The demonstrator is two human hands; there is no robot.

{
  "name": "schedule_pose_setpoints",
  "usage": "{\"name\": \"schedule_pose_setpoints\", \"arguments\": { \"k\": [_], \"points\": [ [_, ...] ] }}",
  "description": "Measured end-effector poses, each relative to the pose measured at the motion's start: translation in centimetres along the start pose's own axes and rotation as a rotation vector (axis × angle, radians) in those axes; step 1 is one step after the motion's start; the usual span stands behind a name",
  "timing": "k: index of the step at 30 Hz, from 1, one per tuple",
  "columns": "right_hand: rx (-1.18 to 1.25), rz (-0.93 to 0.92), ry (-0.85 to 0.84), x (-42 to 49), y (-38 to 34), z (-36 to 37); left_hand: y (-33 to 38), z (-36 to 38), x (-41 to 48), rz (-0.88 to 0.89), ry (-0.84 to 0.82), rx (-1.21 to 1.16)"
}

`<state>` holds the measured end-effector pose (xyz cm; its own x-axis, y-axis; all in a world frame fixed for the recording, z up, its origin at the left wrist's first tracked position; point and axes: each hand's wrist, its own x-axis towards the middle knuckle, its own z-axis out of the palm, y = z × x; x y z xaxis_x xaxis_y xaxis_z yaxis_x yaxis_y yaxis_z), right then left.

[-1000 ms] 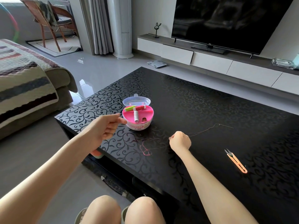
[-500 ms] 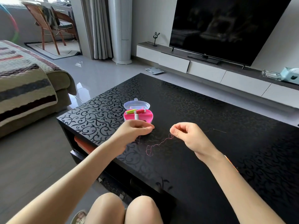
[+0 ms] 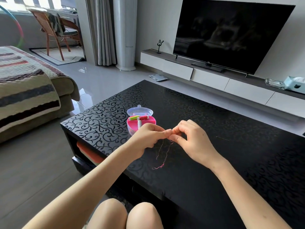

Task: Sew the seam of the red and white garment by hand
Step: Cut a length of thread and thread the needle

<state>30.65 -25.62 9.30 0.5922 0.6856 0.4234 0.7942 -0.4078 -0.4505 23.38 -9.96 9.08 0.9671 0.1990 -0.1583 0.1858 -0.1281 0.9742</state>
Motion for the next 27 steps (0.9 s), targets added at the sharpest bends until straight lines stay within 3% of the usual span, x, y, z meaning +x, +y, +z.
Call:
{"name": "schedule_pose_setpoints", "arguments": {
  "k": [4,9,12,15,19,27],
  "points": [
    [-0.095,-0.070,0.142,-0.1,0.4,0.4,0.2,0.1,0.1,-0.027,-0.037,-0.056],
    [-0.085,0.043,0.291,-0.7,0.0,2.0,0.1,0.6,0.9,0.018,0.129,0.045],
    [0.351,0.227,0.179,-0.8,0.3,1.9,0.1,0.6,0.9,0.027,0.151,0.050],
    [0.820,0.296,-0.026,-1.1,0.3,2.0,0.3,0.4,0.5,0.050,0.136,0.040],
    [0.852,0.282,-0.173,-1.5,0.2,2.7,0.5,-0.2,0.3,0.028,0.136,-0.025],
    [0.792,0.380,-0.191,-2.9,1.7,2.7,-0.5,-4.3,-0.9,-0.043,0.233,-0.169]
  ]
}}
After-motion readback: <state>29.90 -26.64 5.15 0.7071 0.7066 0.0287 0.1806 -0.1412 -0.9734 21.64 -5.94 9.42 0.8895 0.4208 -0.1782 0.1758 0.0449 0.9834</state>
